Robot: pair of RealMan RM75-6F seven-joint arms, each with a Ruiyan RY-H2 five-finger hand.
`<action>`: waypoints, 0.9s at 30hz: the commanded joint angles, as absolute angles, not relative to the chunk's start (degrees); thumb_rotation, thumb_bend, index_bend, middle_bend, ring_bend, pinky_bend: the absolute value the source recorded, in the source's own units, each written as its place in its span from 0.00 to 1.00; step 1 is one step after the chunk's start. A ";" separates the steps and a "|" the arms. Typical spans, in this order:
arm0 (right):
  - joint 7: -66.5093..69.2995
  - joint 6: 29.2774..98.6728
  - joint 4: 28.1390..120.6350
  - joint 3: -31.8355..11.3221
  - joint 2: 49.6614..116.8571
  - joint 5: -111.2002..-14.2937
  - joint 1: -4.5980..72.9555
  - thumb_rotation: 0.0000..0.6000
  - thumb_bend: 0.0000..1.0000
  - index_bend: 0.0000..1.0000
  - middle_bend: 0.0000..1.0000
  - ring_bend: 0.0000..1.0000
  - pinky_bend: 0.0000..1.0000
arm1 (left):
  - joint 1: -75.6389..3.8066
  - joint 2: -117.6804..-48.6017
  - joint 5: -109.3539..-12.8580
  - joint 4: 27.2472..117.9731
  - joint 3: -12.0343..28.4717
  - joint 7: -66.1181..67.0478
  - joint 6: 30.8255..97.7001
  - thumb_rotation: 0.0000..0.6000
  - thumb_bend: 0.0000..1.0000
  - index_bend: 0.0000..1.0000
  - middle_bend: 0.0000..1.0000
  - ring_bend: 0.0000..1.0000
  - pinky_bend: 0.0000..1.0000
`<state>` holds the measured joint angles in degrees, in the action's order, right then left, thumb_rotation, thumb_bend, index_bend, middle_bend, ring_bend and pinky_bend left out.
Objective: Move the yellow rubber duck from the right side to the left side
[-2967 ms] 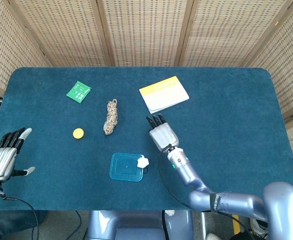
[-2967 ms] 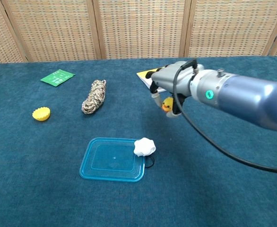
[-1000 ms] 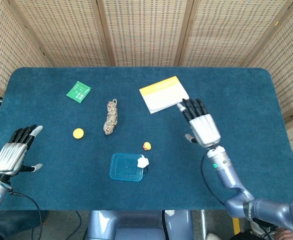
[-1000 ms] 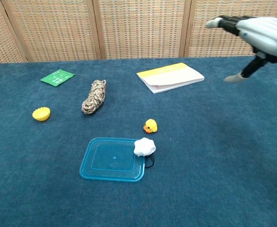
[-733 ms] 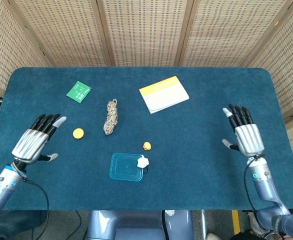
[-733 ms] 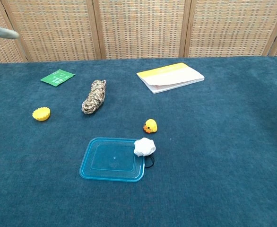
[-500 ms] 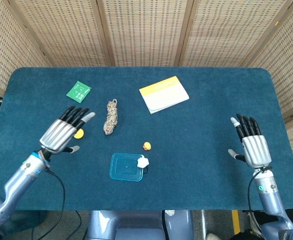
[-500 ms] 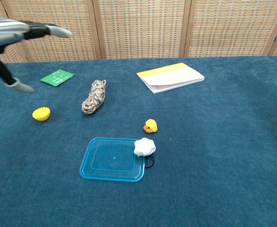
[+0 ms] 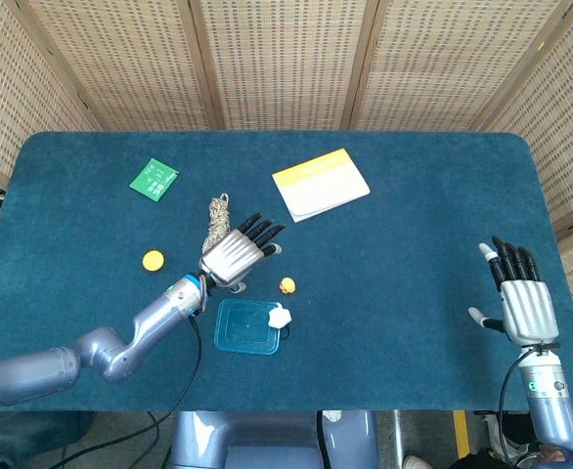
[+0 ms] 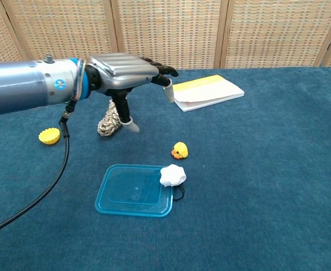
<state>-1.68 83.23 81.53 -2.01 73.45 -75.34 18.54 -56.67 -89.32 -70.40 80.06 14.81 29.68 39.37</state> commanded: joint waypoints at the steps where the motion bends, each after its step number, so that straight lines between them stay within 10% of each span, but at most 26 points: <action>1: -1.28 82.70 81.13 -2.68 73.29 -75.06 18.12 1.00 0.00 0.09 0.00 0.00 0.00 | -59.93 -92.79 -66.61 76.90 14.68 32.78 37.41 1.00 0.16 0.30 0.00 0.00 0.00; 27: -0.33 79.11 79.12 -6.40 73.82 -75.39 16.65 1.00 0.00 0.10 0.00 0.00 0.00 | -66.01 -103.82 -63.89 61.60 11.53 26.61 35.44 1.00 0.25 0.43 0.00 0.00 0.00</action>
<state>-0.33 79.15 79.16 -6.36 73.79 -75.41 16.67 -65.61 -103.00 -63.44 62.68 11.63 27.53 35.84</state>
